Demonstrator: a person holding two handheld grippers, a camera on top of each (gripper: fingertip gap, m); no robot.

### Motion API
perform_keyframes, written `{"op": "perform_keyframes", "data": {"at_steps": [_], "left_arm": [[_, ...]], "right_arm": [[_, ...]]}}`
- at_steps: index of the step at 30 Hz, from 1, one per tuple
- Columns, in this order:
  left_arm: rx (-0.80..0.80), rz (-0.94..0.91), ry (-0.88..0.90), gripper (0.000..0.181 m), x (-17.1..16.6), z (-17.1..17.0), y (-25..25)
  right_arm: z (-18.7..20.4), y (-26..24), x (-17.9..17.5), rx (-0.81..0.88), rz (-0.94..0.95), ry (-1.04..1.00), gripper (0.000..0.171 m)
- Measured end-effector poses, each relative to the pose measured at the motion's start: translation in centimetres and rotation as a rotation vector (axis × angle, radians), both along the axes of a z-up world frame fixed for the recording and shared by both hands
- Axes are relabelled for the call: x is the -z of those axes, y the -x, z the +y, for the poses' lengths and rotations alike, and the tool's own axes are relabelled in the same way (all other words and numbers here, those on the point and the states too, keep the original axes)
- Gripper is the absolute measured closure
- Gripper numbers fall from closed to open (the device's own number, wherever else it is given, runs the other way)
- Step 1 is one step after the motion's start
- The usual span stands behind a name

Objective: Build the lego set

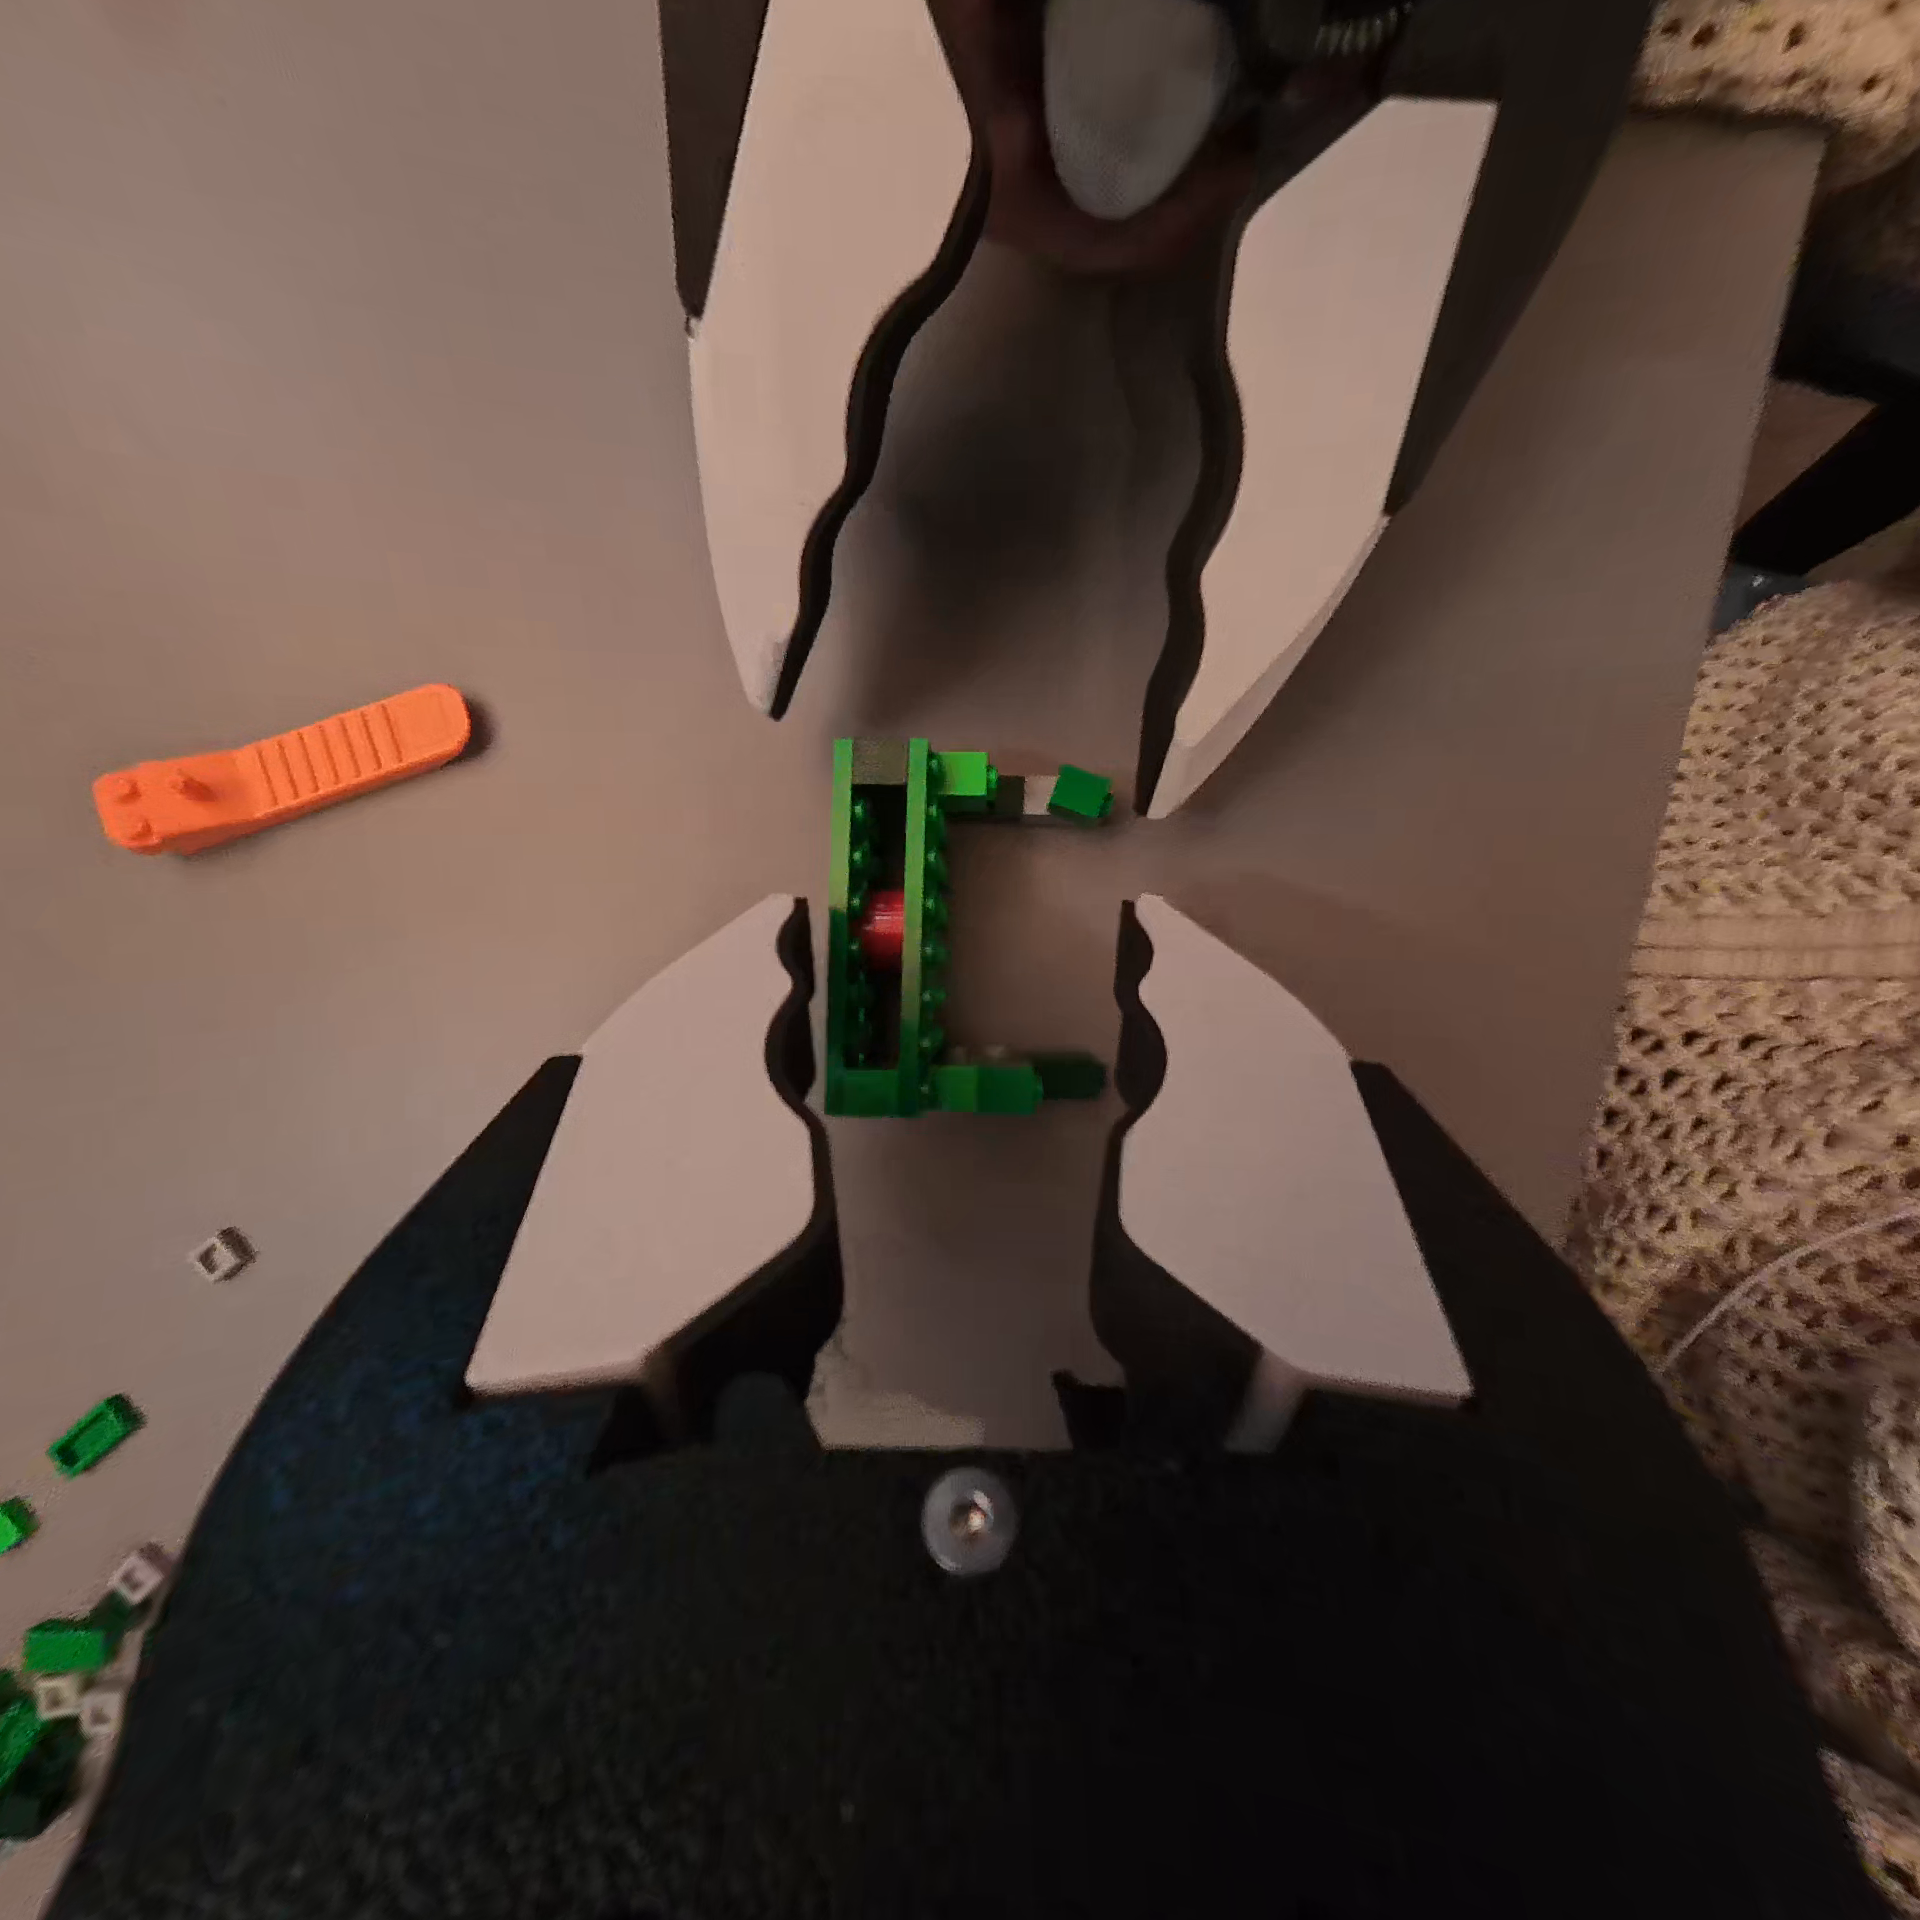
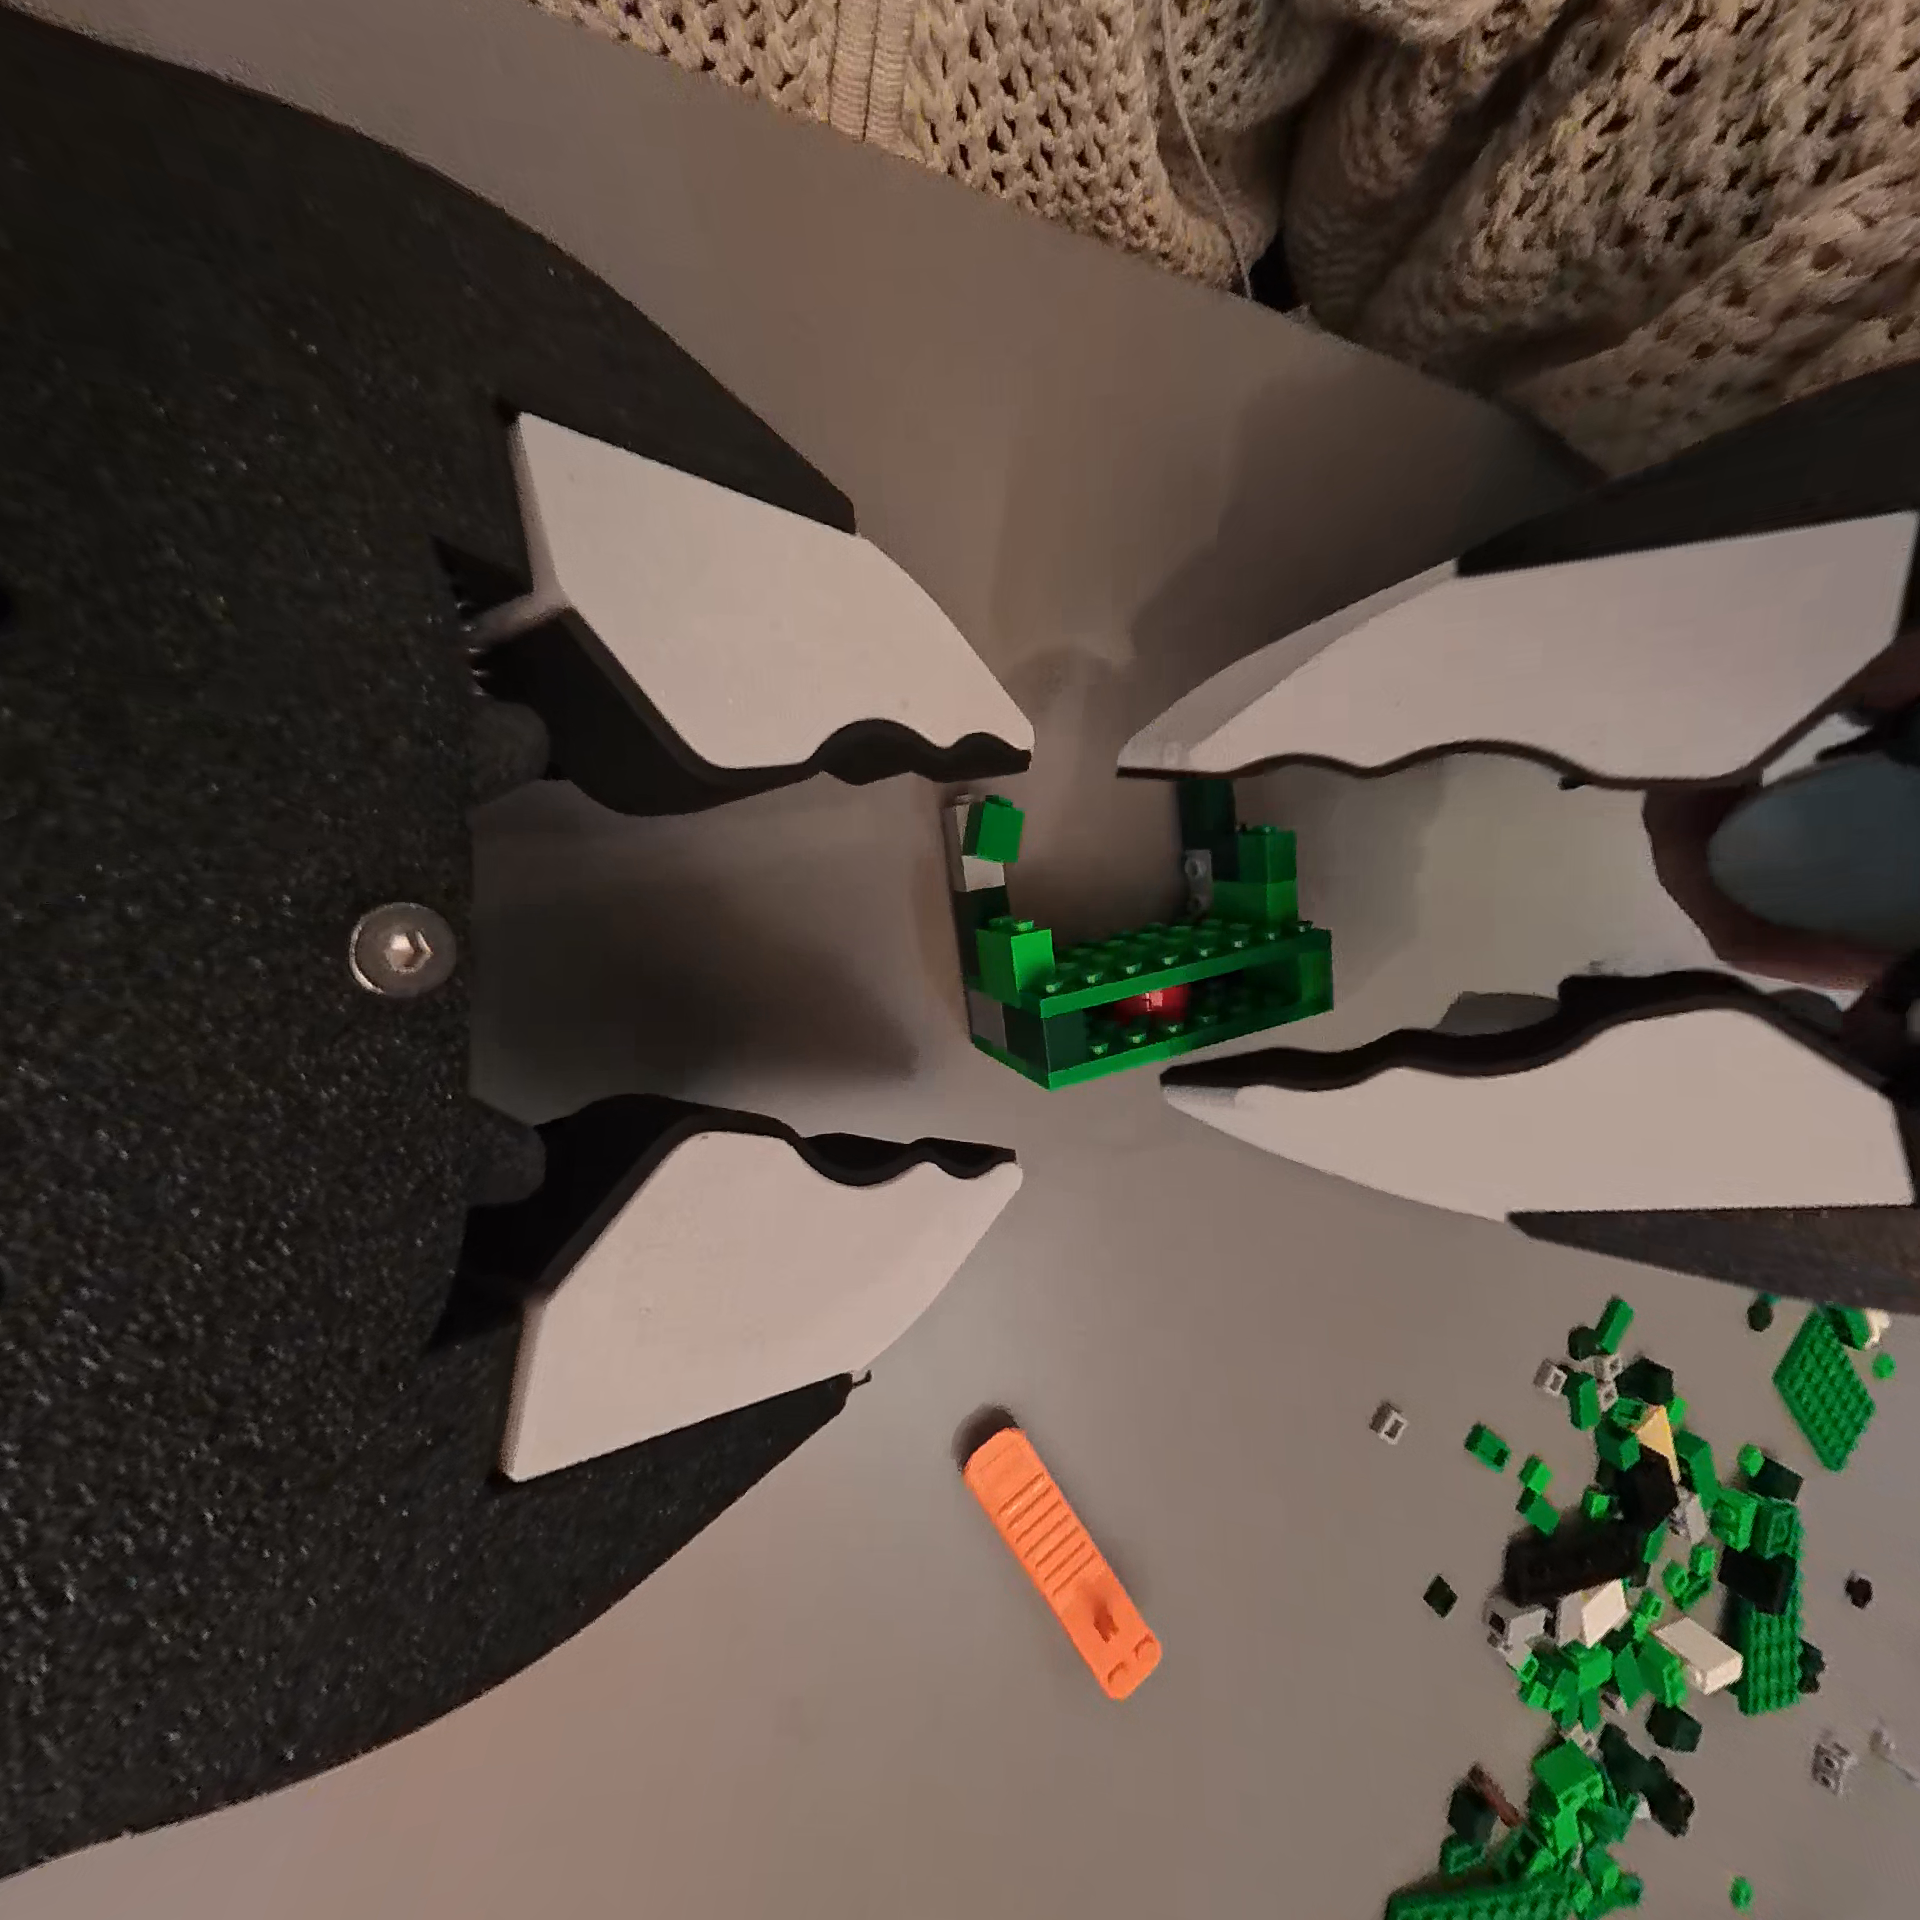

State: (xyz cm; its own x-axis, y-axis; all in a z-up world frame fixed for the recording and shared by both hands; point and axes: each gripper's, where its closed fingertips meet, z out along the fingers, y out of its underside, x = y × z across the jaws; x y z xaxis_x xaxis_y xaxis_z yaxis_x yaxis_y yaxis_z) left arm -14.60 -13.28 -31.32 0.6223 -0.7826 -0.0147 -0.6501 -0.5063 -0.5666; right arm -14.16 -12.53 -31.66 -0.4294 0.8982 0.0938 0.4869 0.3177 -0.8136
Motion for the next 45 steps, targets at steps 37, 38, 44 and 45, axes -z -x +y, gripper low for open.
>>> {"op": "perform_keyframes", "data": {"at_steps": [37,38,44,45], "left_arm": [[0.111,0.288,0.213,0.162,2.3,0.2,1.3],[0.099,0.280,0.211,0.162,2.3,0.2,1.3],[0.076,0.255,0.199,0.162,2.3,0.2,1.3],[0.075,0.258,0.201,0.162,2.3,0.3,1.3]], "right_arm": [[-0.9,-4.1,0.8,-0.093,-0.180,0.150,0.145],[-1.1,-4.2,0.9,-0.063,-0.199,0.153,0.145],[-1.7,-4.5,0.9,0.076,-0.183,0.062,0.145],[-1.5,-4.5,1.3,0.094,-0.192,0.037,0.147]]}}
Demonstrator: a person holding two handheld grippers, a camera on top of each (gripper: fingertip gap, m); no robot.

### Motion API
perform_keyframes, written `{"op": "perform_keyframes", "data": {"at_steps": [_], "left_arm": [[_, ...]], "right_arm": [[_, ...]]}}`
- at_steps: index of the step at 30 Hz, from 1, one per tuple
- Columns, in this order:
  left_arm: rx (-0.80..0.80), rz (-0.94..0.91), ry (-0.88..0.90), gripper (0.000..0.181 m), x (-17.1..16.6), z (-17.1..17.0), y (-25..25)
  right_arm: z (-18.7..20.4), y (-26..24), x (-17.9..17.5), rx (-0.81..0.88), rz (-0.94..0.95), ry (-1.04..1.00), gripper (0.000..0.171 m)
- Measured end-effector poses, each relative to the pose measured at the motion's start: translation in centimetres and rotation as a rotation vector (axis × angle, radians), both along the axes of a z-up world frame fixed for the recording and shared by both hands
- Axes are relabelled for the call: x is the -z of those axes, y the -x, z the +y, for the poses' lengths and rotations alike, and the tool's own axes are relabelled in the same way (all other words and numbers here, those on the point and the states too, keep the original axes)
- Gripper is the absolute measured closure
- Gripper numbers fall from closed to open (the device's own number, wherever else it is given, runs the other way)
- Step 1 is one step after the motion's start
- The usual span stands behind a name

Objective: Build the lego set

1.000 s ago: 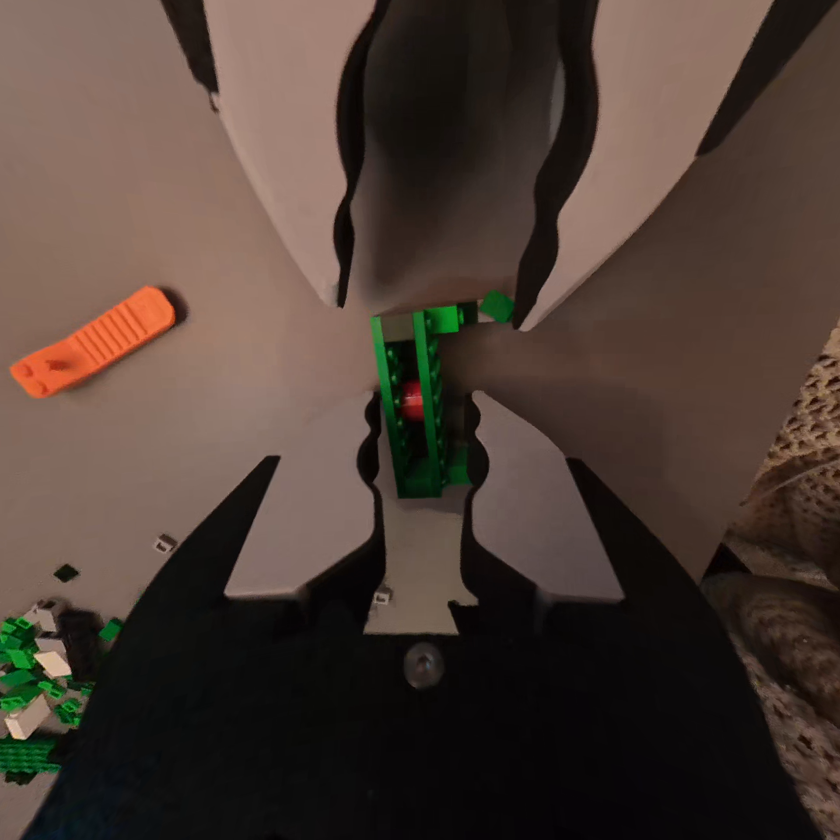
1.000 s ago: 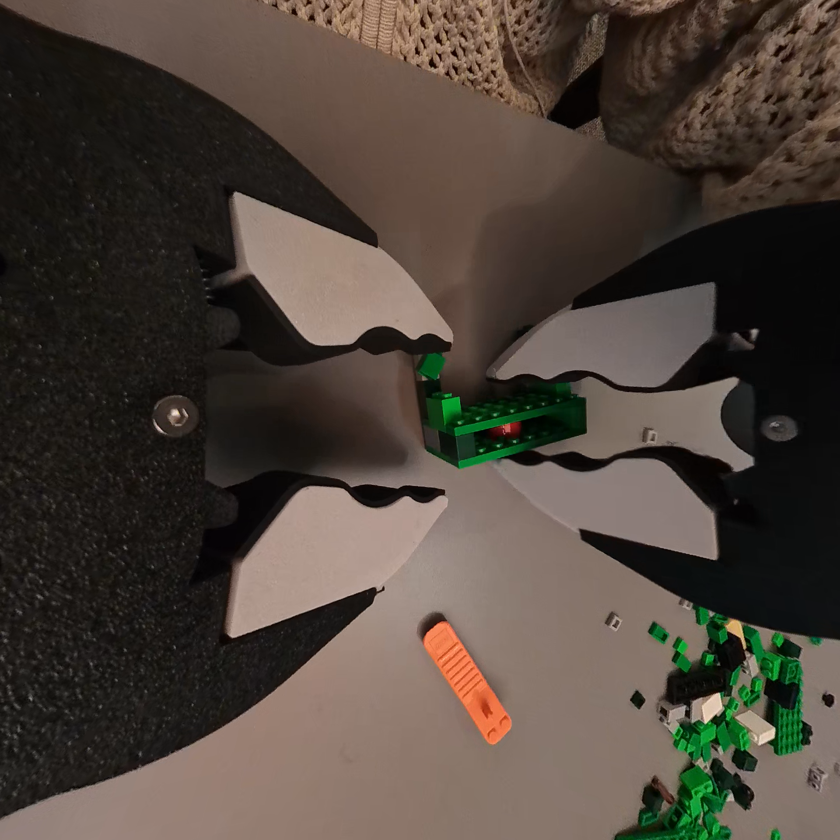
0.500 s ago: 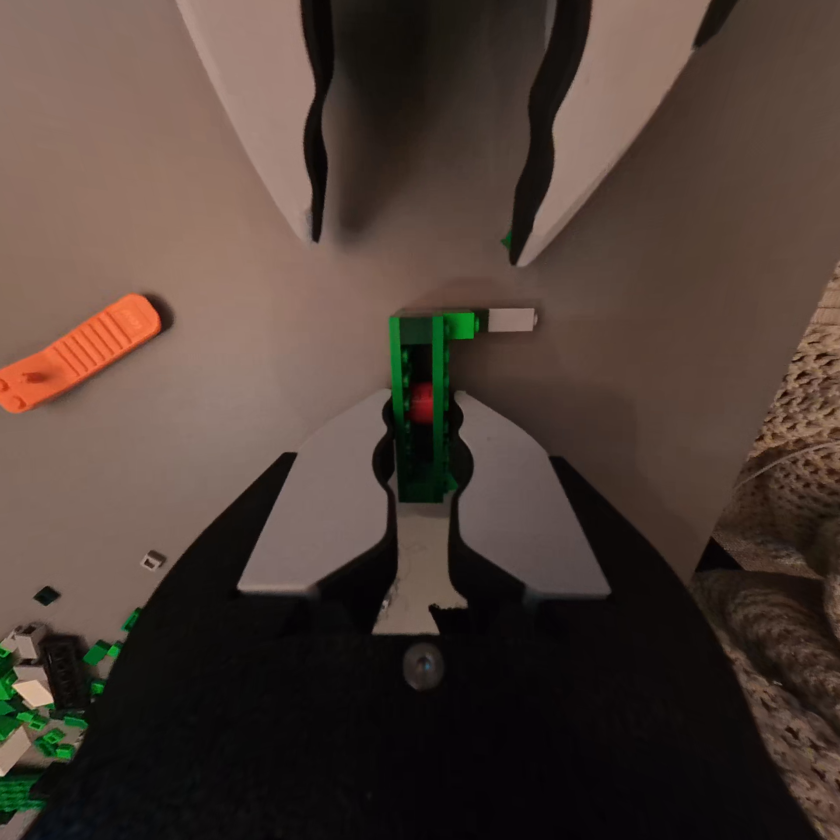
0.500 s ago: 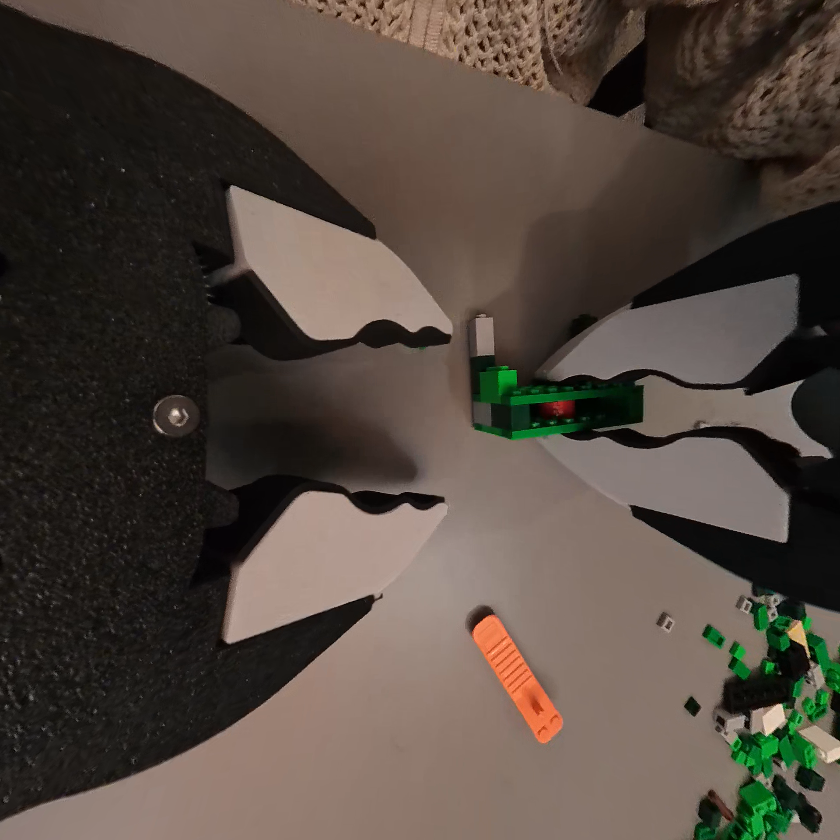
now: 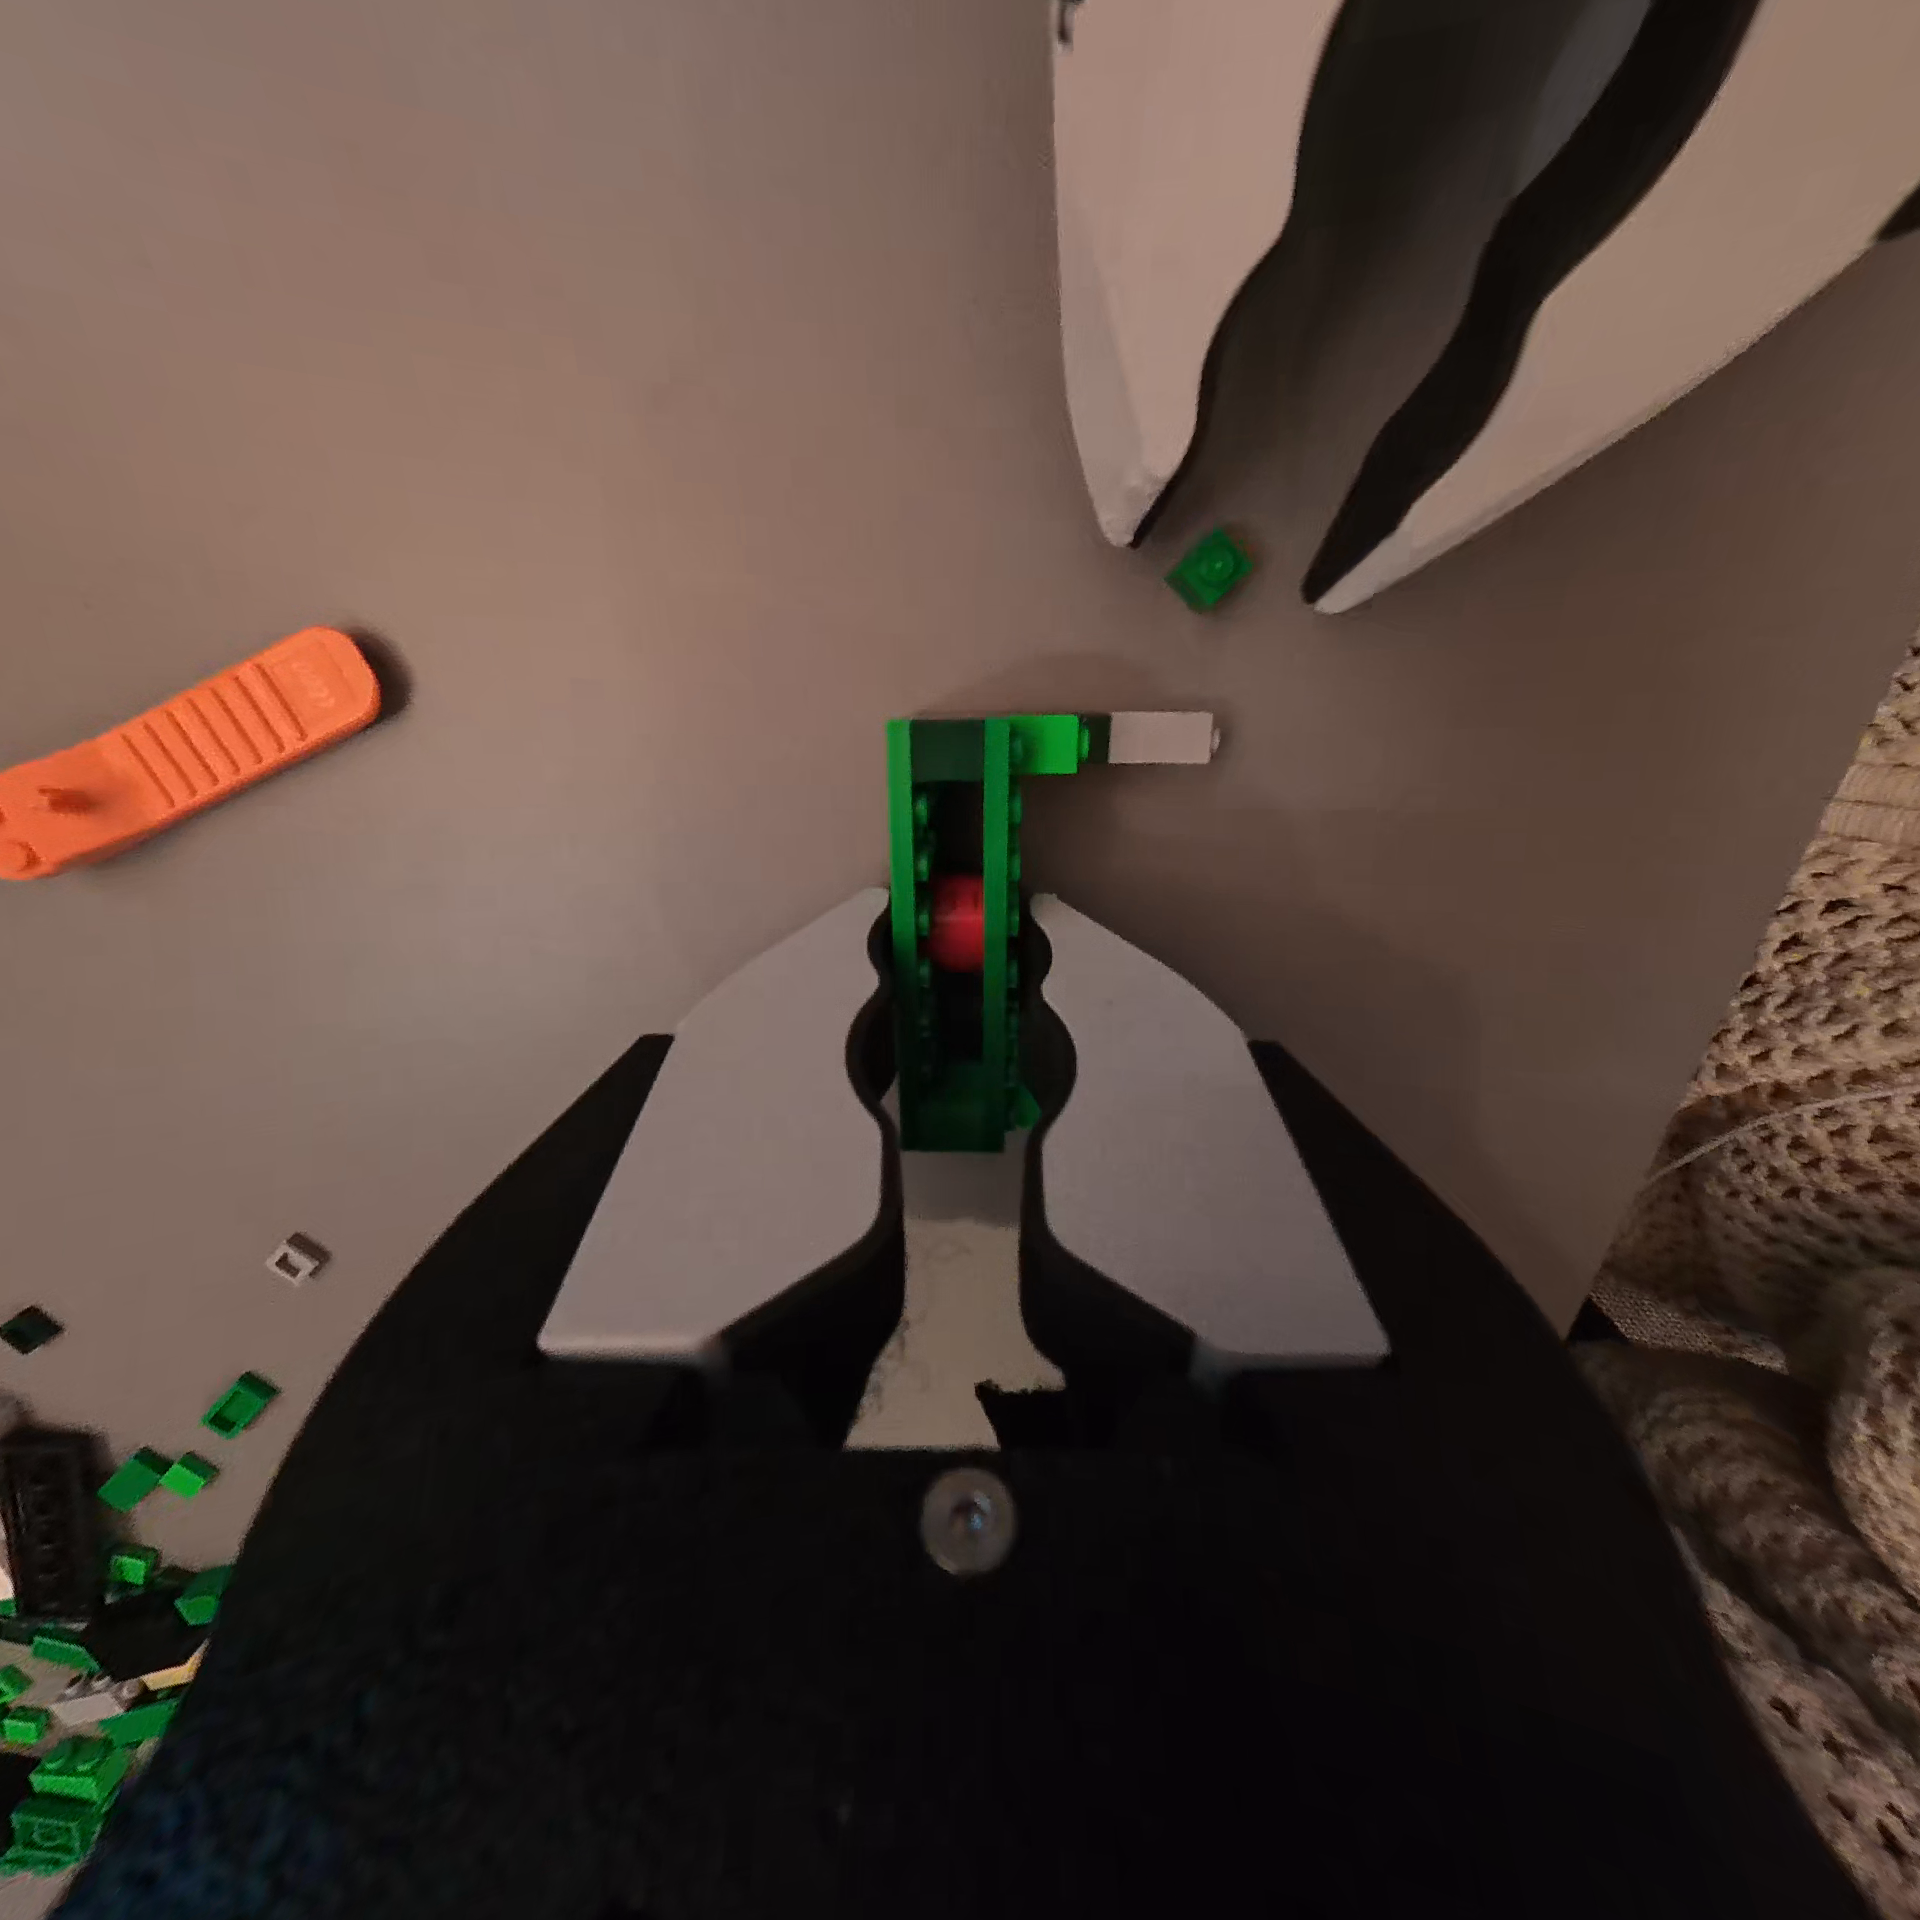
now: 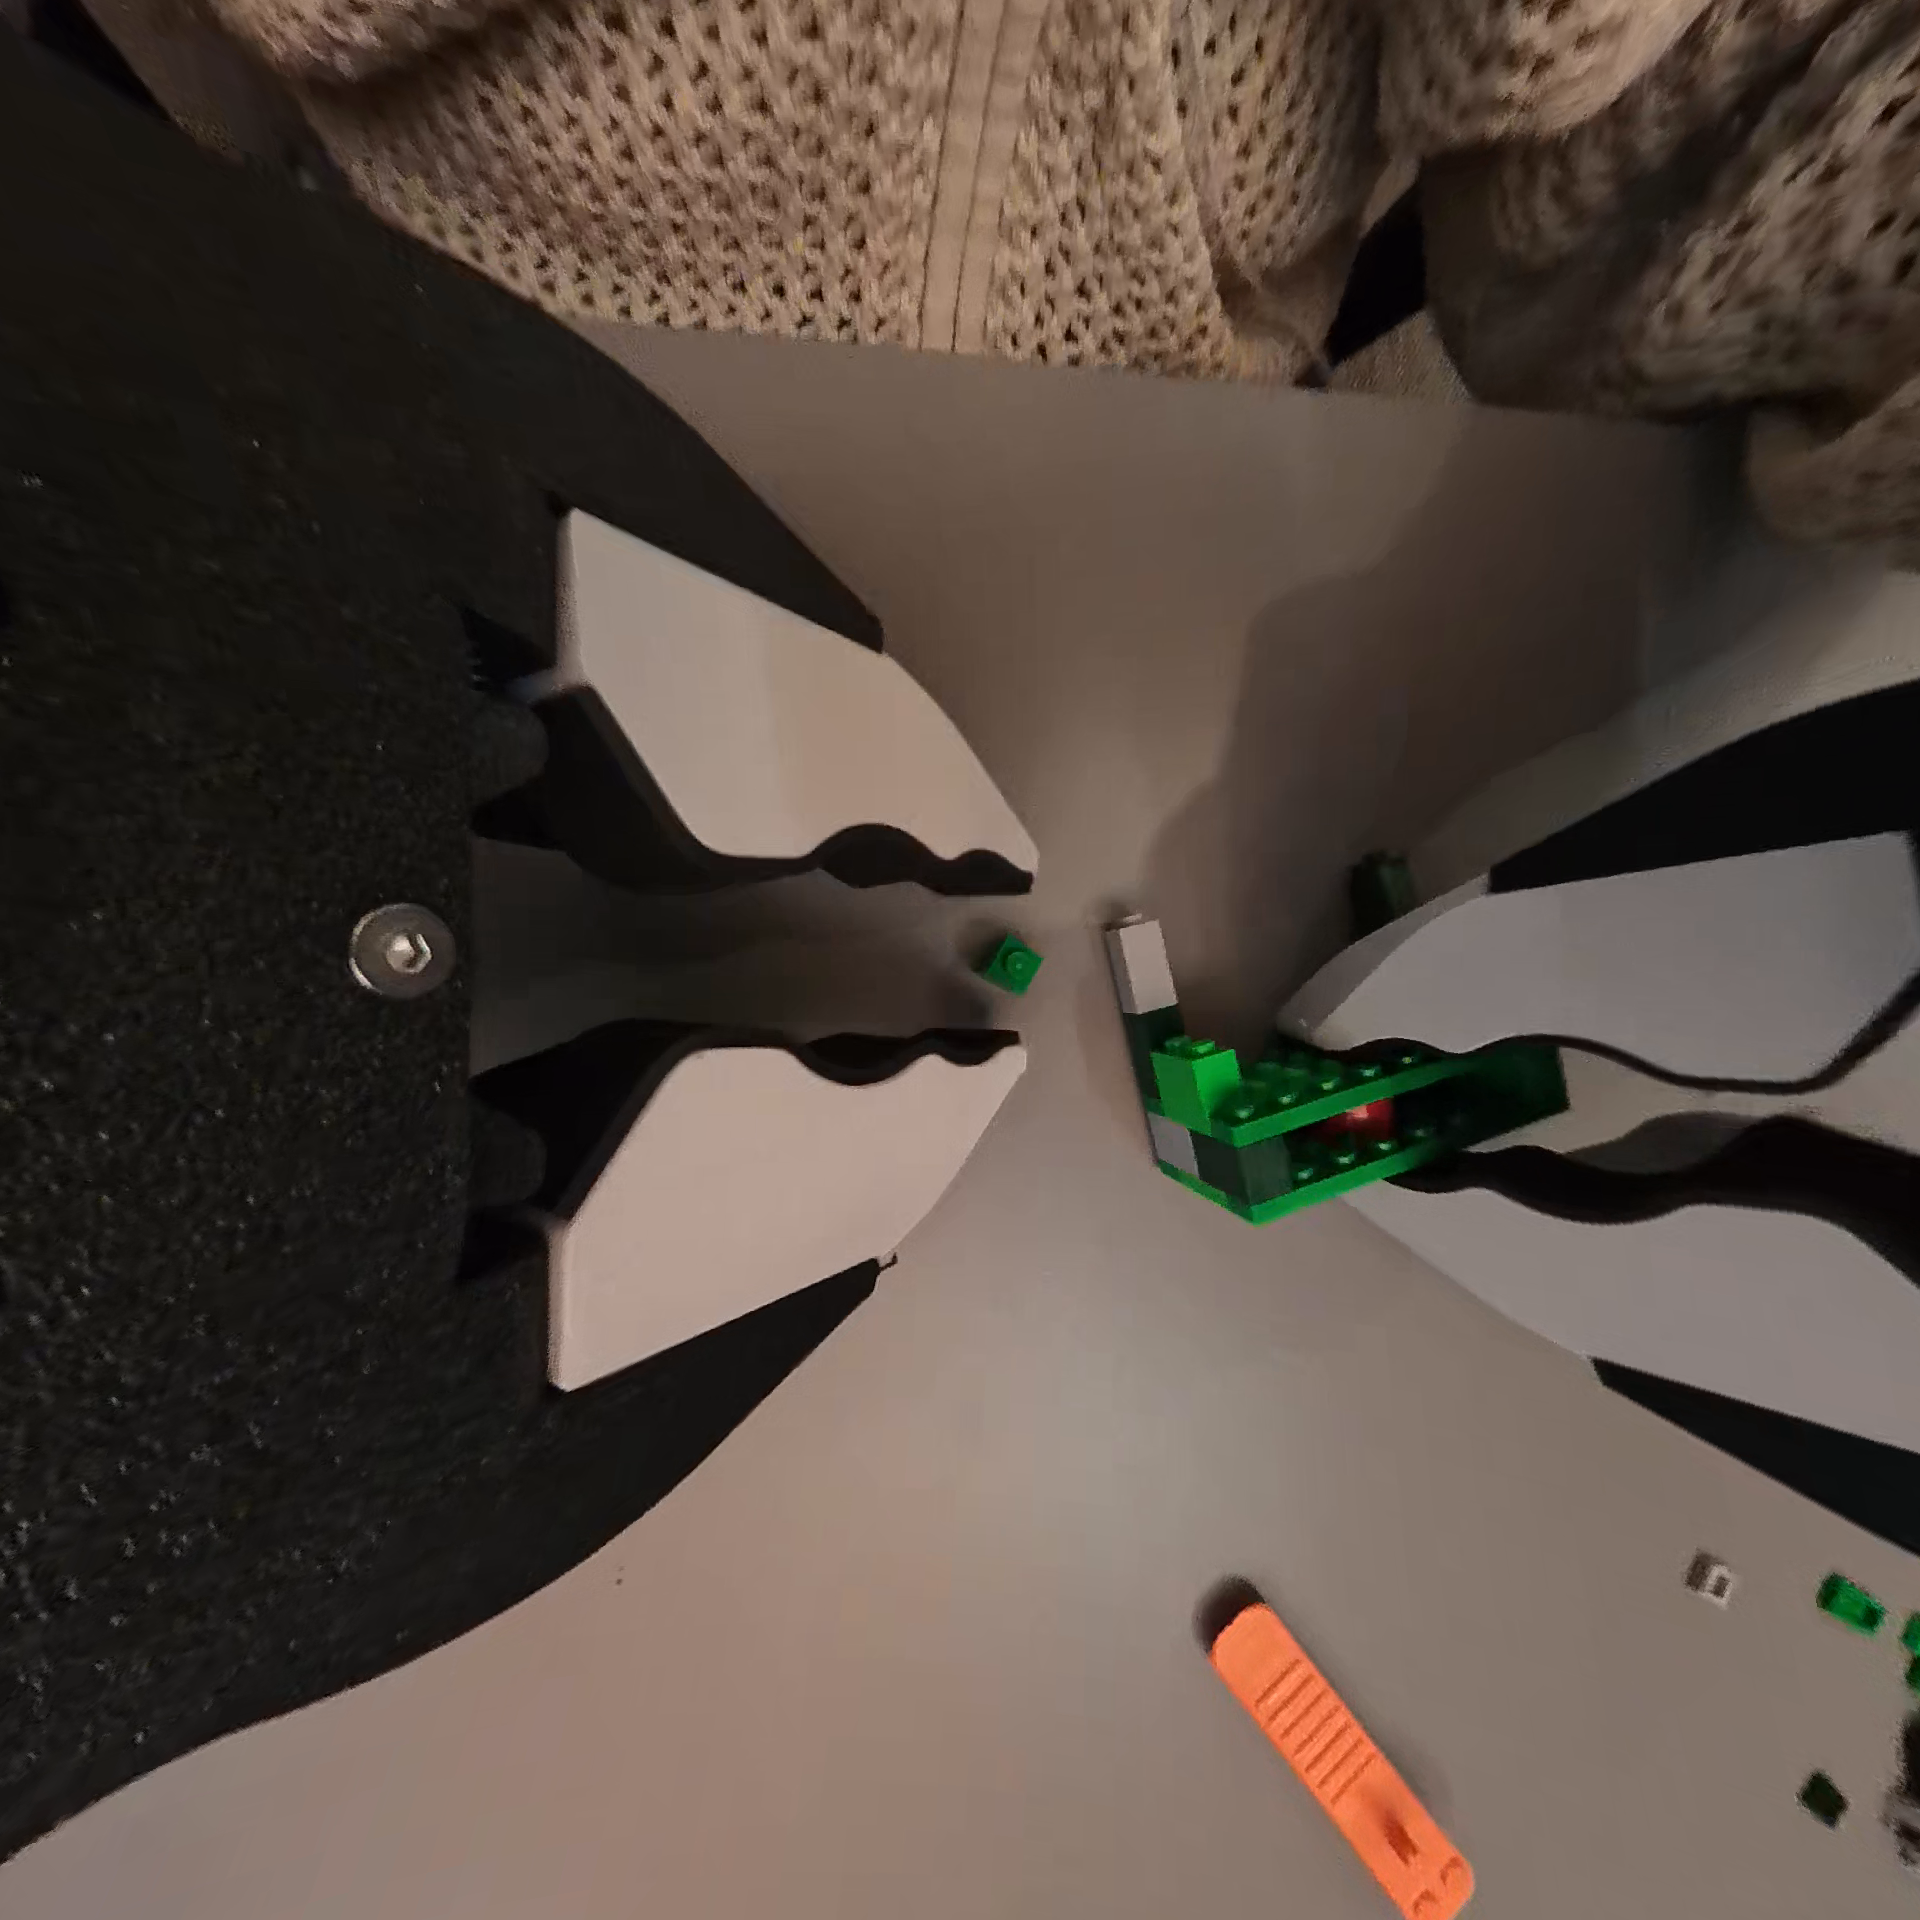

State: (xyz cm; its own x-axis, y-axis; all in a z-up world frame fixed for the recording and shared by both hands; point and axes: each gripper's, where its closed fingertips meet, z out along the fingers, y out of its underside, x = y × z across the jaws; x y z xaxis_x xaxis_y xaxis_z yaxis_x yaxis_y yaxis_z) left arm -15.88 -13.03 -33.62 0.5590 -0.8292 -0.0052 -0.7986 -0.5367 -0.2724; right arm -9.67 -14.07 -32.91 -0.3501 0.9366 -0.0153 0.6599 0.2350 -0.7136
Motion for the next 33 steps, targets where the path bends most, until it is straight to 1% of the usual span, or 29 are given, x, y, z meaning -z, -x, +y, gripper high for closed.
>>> {"op": "perform_keyframes", "data": {"at_steps": [1,2,4,6,8,10,12,13,15,21,25,30,33], "left_arm": [[0.002,0.005,0.001,0.162,0.0,0.0,0.0],[0.006,0.010,0.002,0.162,0.0,0.0,0.0],[0.015,0.012,0.003,0.161,0.0,0.0,0.0],[0.015,0.007,0.002,0.161,0.0,0.1,0.0],[0.016,0.004,0.000,0.161,0.0,0.1,0.0],[0.019,0.005,0.000,0.161,0.0,0.1,0.0],[0.020,0.005,0.000,0.161,0.0,0.1,0.0],[0.020,0.005,0.000,0.161,0.0,0.1,0.0],[0.021,0.005,0.000,0.161,0.0,0.1,0.0],[0.023,0.009,0.003,0.161,0.0,0.2,0.0],[0.026,0.018,0.008,0.161,0.0,0.2,0.0],[0.027,0.024,0.012,0.161,0.0,0.3,0.0],[0.026,0.026,0.013,0.161,0.0,0.3,-0.1]], "right_arm": [[0.1,0.0,0.4,0.011,-0.014,-0.025,0.153],[0.3,0.1,0.5,0.025,0.000,-0.052,0.162],[0.3,0.1,0.4,0.015,0.011,-0.098,0.162],[0.3,0.6,-0.3,-0.019,0.085,-0.195,0.163],[0.0,1.1,-1.1,-0.091,0.173,-0.362,0.163],[0.0,1.6,-1.5,-0.165,0.245,-0.593,0.163],[-0.1,2.0,-1.6,-0.234,0.282,-0.785,0.163],[-0.2,2.1,-1.4,-0.264,0.279,-0.835,0.163],[-0.6,2.1,-1.0,-0.310,0.272,-0.851,0.163],[0.0,2.2,-0.9,-0.320,0.224,-0.856,0.163],[0.1,2.0,-0.9,-0.360,0.190,-0.882,0.162],[0.6,2.0,-1.0,-0.384,0.150,-0.913,0.153],[0.8,1.8,-0.8,-0.371,0.126,-0.893,0.153]]}}
